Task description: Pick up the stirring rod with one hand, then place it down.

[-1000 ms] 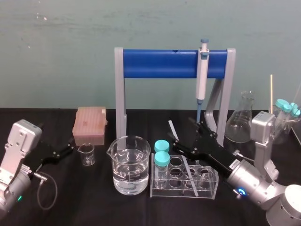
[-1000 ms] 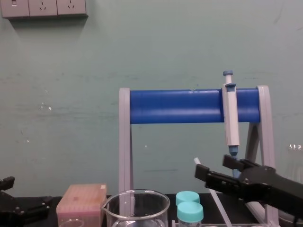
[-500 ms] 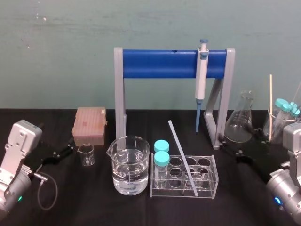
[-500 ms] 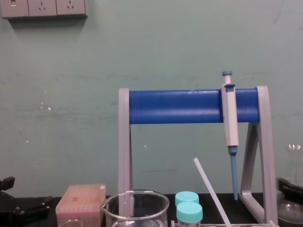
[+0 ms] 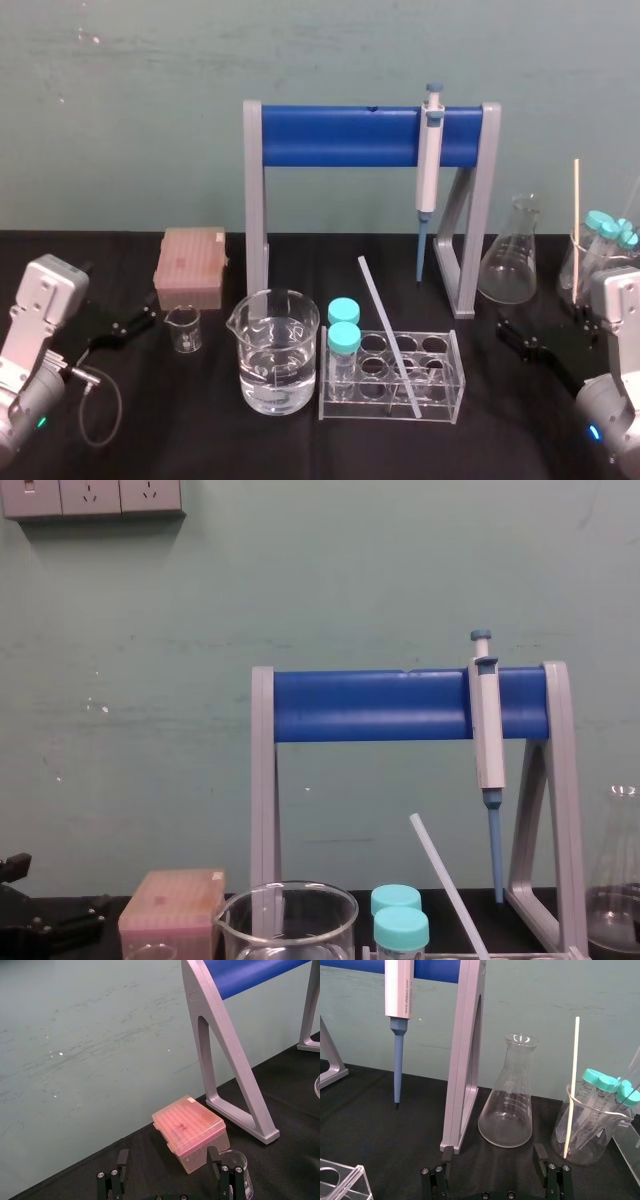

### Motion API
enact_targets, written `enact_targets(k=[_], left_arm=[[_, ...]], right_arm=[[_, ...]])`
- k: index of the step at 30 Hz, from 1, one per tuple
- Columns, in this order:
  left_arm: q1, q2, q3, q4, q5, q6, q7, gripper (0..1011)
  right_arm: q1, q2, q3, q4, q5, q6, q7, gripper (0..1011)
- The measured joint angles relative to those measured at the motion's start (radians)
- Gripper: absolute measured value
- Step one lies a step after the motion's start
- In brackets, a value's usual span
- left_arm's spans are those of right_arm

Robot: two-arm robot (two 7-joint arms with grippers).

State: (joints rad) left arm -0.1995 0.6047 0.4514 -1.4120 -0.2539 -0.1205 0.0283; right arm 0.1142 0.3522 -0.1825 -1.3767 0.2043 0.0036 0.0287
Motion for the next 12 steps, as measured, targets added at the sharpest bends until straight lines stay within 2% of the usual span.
enact_targets(k=[12], left_arm=[[0.000,0.000,0.000,0.000,0.000,0.000,0.000,1000]], right_arm=[[-0.002,0.002,0.000,-0.005,0.000,0.000,-0.003,1000]])
